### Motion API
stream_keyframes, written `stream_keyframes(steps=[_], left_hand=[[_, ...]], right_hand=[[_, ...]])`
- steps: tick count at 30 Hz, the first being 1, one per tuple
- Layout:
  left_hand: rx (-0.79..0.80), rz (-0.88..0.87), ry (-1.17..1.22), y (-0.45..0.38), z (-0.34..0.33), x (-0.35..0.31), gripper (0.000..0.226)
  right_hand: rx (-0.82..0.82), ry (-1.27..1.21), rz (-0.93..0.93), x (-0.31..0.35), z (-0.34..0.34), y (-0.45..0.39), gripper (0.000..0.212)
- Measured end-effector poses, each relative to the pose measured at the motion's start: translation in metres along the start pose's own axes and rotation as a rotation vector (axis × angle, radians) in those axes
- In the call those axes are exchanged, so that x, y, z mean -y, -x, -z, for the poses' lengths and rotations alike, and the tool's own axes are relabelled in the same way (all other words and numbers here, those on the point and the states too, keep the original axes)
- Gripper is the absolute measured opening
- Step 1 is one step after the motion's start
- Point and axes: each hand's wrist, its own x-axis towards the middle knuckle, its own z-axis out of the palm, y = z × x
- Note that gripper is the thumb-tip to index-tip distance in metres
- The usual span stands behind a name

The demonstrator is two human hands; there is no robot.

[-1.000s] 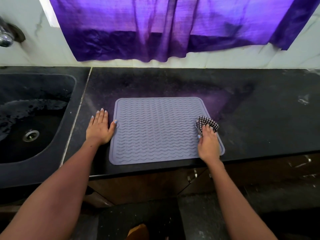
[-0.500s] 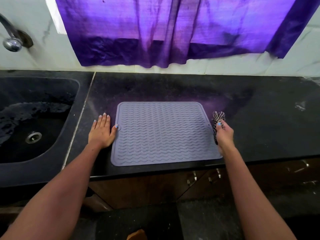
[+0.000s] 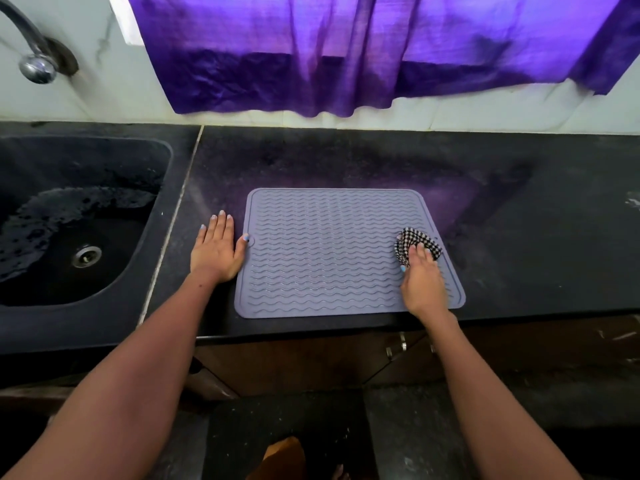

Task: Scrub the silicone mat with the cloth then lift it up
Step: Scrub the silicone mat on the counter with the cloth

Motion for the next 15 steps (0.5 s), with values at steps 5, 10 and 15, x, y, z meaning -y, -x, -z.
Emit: stream_keyframes(steps=[5,10,15], left_hand=[[0.045,0.003,-0.006,0.003,0.003,-0.002,0.064],[0.039,-0.003,0.001,0.007,0.003,-0.001,0.064],[0.041,-0.002,-0.019,0.007,0.002,-0.002,0.064]], right_hand=[[0.018,-0.470,-0.285,0.022,0.040,-0.013,0.041],[-0.091,-0.363,-0.124,0.070,0.014,0.026,0.054],[-0.008,0.071,0.133,0.068,-0.029,0.038,0.058]])
